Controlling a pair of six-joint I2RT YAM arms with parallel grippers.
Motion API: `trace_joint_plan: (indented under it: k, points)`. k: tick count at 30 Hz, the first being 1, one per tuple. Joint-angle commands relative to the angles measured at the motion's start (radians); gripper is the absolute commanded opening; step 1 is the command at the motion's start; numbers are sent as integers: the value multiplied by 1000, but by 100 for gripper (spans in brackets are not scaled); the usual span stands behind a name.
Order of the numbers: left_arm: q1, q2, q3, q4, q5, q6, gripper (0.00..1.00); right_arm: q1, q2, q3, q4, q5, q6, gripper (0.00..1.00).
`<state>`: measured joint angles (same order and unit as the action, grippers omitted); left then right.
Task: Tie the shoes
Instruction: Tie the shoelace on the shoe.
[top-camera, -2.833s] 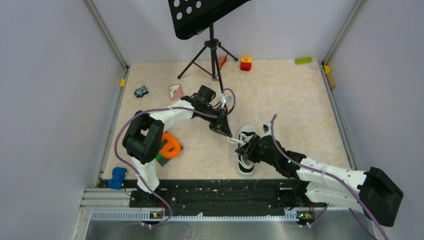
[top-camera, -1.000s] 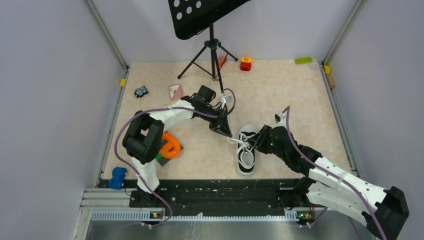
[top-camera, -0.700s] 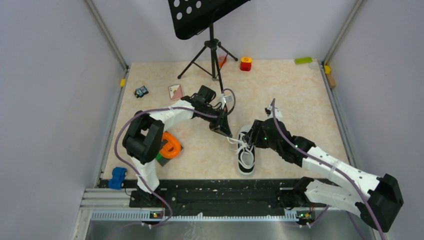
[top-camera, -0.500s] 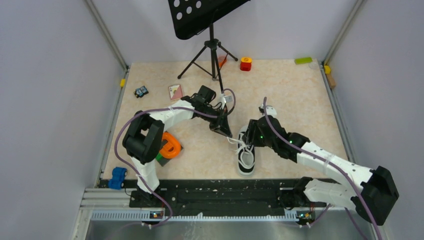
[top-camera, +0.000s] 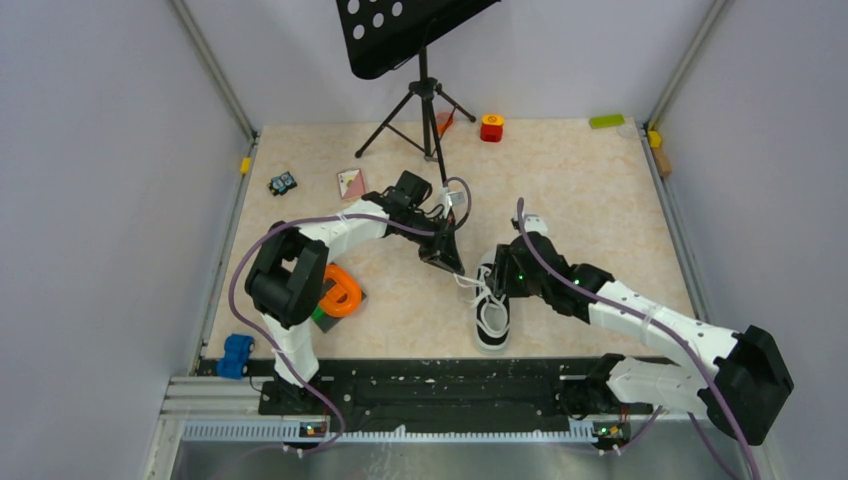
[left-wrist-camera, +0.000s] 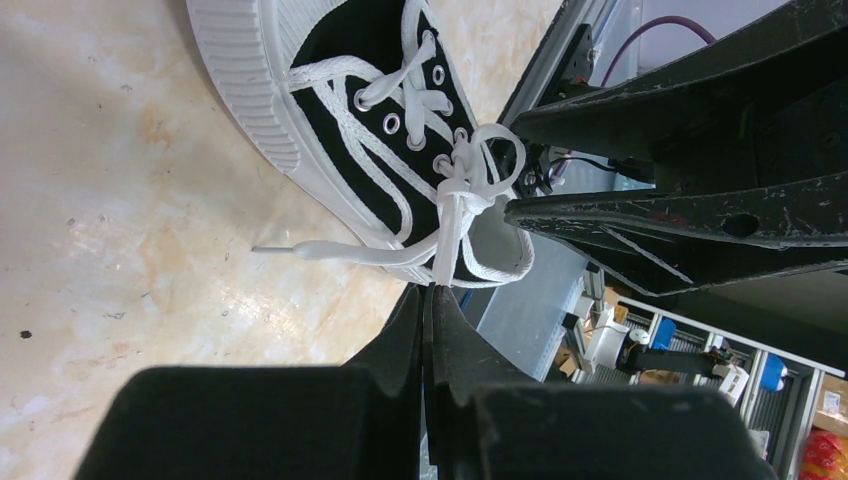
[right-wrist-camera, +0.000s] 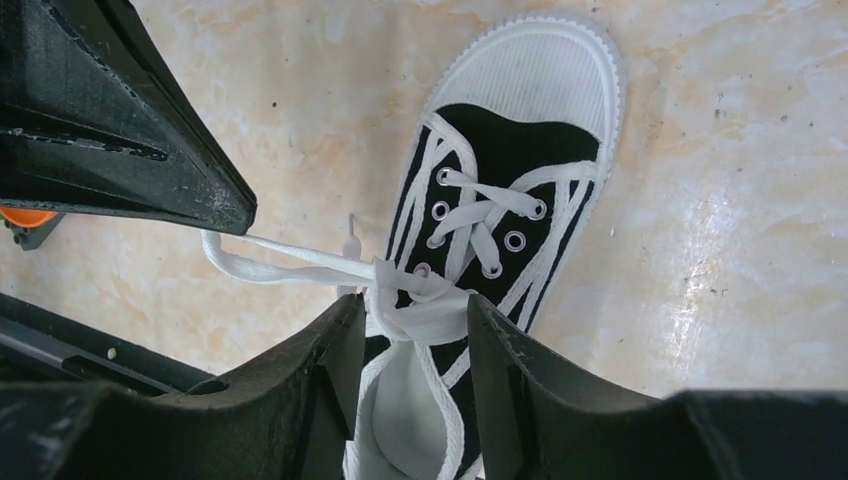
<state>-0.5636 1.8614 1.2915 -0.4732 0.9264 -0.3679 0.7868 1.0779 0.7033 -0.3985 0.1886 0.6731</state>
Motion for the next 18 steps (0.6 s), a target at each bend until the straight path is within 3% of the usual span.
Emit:
trace_joint_plan:
  k: [1, 8, 18]
  points:
    - [-3, -10, 8, 10, 12, 1, 0, -8, -5, 44, -16, 12, -16, 46]
    - [-4, -9, 10, 11, 14, 0, 0, -8, -18, 37, -30, 28, -13, 48]
    - [-4, -11, 8, 12, 14, 0, 0, -8, -30, 27, -13, 24, -2, 29]
